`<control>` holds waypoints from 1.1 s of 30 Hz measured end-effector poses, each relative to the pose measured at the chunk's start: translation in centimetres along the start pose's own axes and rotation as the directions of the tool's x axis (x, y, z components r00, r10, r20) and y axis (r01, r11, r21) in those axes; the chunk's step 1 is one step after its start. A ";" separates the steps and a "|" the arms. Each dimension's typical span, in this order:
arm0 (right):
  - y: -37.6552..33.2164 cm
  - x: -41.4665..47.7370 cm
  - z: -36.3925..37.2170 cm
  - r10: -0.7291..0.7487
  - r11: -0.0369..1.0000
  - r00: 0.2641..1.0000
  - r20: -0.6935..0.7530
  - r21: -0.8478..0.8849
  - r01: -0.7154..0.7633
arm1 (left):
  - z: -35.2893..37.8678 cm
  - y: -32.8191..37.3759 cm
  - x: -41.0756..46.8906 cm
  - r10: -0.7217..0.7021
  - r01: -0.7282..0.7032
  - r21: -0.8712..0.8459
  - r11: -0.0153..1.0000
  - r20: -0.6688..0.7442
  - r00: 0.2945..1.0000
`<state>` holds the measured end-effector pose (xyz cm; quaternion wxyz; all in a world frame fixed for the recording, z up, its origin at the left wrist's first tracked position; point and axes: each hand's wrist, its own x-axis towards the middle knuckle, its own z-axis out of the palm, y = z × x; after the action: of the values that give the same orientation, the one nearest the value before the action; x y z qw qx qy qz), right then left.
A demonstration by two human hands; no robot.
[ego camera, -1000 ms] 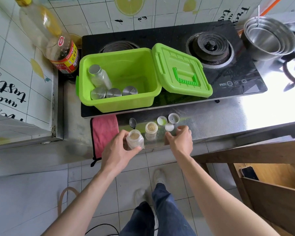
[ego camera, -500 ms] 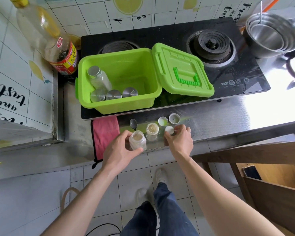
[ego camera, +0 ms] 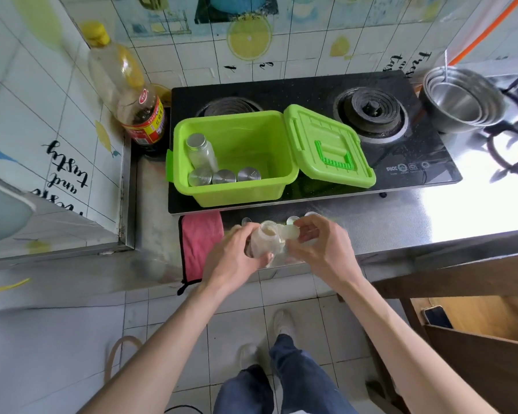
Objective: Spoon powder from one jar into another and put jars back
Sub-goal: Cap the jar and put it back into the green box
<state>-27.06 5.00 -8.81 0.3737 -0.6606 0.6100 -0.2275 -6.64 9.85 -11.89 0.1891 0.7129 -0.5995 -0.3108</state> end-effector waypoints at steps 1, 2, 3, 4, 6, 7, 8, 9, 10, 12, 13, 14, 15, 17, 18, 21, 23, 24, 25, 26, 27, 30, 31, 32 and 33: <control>-0.4 0.0 -0.3 -0.024 1.000 1.000 0.003 -0.015 0.024 | -0.2 0.1 0.0 0.010 -0.010 -0.010 1.000 -0.001 1.000; -0.9 0.0 -0.5 -0.042 0.999 0.999 0.006 -0.021 0.043 | -0.5 0.1 -0.2 0.019 -0.019 -0.016 1.000 -0.006 1.000; -1.1 0.0 -0.7 -0.055 0.998 0.998 0.009 -0.018 0.055 | -0.7 0.2 -0.2 0.029 -0.029 -0.013 0.999 -0.014 0.999; -1.4 0.0 -0.9 -0.063 0.998 0.998 0.011 -0.011 0.063 | -0.9 0.3 -0.3 0.038 -0.039 -0.006 0.999 -0.021 0.999; -2.1 -0.1 -1.2 -0.074 0.997 0.997 0.016 0.003 0.074 | -1.1 0.3 -0.4 0.048 -0.048 0.000 0.999 -0.029 0.998; -2.4 -0.1 -1.3 -0.077 0.997 0.997 0.019 0.014 0.077 | -1.2 0.4 -0.4 0.050 -0.050 0.001 0.999 -0.029 0.998; -2.8 -0.2 -1.4 -0.085 0.996 0.996 0.026 0.033 0.084 | -1.3 0.5 -0.5 0.053 -0.053 0.005 0.999 -0.029 0.998; -3.1 -0.2 -1.5 -0.092 0.994 0.995 0.034 0.055 0.090 | -1.3 0.6 -0.6 0.061 -0.061 0.014 0.998 -0.027 0.998; -3.4 -0.3 -1.5 -0.102 0.992 0.994 0.040 0.073 0.099 | -1.3 0.7 -0.7 0.074 -0.073 0.025 0.997 -0.027 0.997; -3.8 -0.4 -1.4 -0.134 0.989 0.990 0.046 0.070 0.130 | -1.4 1.2 -0.9 0.106 -0.104 0.059 0.993 -0.035 0.994; -3.9 -0.4 -1.3 -0.152 0.987 0.987 0.048 0.053 0.150 | -1.5 1.5 -1.0 0.125 -0.121 0.083 0.989 -0.042 0.991; -3.9 -0.4 -1.2 -0.166 0.986 0.985 0.050 0.032 0.165 | -1.6 1.9 -1.0 0.147 -0.141 0.114 0.983 -0.049 0.988; -3.9 -0.4 -1.1 -0.173 0.985 0.984 0.048 0.014 0.173 | -1.7 2.1 -1.1 0.170 -0.160 0.152 0.975 -0.055 0.984; -4.1 -0.4 -1.2 -0.166 0.986 0.986 0.030 0.006 0.166 | -2.1 2.8 -1.3 0.211 -0.191 0.233 0.953 -0.062 0.976; -4.2 -0.3 -1.4 -0.159 0.987 0.987 0.020 0.013 0.158 | -2.2 3.1 -1.4 0.229 -0.205 0.258 0.944 -0.066 0.971; -4.4 0.0 -1.9 -0.129 0.989 0.992 0.007 0.067 0.129 | -2.5 3.5 -1.8 0.286 -0.252 0.286 0.924 -0.086 0.954; -4.6 0.2 -2.1 -0.085 0.982 0.996 0.034 0.172 0.078 | -2.5 3.5 -1.9 0.316 -0.271 0.293 0.917 -0.119 0.941; -4.8 0.3 -2.3 -0.060 0.968 0.996 0.063 0.246 0.043 | -2.5 3.6 -2.0 0.325 -0.277 0.282 0.919 -0.140 0.935; -5.0 0.2 -2.4 -0.038 0.949 0.995 0.093 0.315 0.007 | -2.5 3.6 -2.0 0.331 -0.283 0.266 0.922 -0.159 0.930; -5.1 0.2 -2.5 -0.019 0.931 0.993 0.117 0.364 -0.025 | -2.5 3.6 -2.0 0.335 -0.287 0.252 0.924 -0.173 0.926; -5.1 0.1 -2.5 -0.004 0.915 0.991 0.131 0.400 -0.049 | -2.5 3.6 -2.0 0.337 -0.290 0.243 0.926 -0.183 0.923; -5.1 -0.4 -2.4 0.036 0.873 0.992 0.119 0.480 -0.089 | -2.5 3.4 -1.9 0.348 -0.301 0.236 0.924 -0.188 0.919; -5.0 -0.5 -2.2 0.049 0.864 0.993 0.112 0.494 -0.098 | -2.5 3.4 -1.9 0.352 -0.305 0.240 0.922 -0.186 0.918; -5.0 -0.7 -2.0 0.071 0.858 0.991 0.112 0.499 -0.117 | -2.5 3.5 -1.9 0.354 -0.307 0.242 0.920 -0.183 0.917; -5.1 -0.8 -1.8 0.101 0.852 0.987 0.122 0.501 -0.149 | -2.6 3.6 -2.0 0.355 -0.308 0.241 0.920 -0.187 0.916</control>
<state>-25.34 5.23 -3.64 0.5762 -0.5071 0.5523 -0.3252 -7.71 10.74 -7.29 0.2317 0.6468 -0.7155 -0.1266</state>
